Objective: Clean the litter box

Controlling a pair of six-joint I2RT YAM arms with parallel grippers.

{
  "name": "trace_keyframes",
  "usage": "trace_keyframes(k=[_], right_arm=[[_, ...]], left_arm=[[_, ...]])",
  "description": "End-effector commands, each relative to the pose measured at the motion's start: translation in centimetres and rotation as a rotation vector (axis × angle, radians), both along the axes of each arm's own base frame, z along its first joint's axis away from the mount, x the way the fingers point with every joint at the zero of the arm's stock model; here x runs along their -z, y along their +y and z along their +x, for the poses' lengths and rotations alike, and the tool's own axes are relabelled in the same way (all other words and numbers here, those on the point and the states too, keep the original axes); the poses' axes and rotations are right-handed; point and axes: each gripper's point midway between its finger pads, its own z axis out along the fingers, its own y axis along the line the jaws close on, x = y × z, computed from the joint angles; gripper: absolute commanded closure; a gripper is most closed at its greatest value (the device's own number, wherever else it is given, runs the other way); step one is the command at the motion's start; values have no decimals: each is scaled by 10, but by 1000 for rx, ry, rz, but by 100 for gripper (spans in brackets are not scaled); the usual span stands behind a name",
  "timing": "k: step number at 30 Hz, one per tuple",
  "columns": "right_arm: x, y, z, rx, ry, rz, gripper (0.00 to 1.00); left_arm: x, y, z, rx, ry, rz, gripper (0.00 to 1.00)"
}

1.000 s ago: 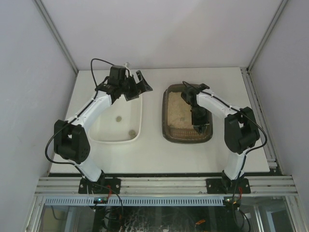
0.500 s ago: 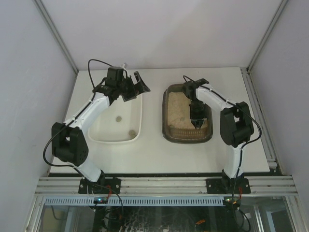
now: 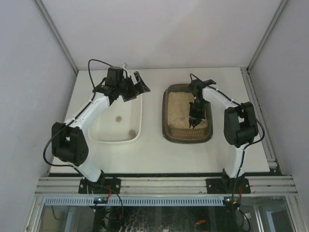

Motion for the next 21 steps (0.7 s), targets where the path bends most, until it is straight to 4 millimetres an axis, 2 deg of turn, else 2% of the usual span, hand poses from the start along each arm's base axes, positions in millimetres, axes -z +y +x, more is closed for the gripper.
trace_keyframes(k=[1,10,15,21], right_arm=[[5,27,-4,8,46,223,100],[5,35,13,72,-8,382,100],[5,41,15,99,-16,471,100],[-7,39,11,118,-56,532,100]], left_arm=[[-4,-1,2,15,-23,-5,0],[3,-1,2,20,-5,-1,0],[7,-1,1,24,5,4,0],[10,-2,1,30,11,10,1]])
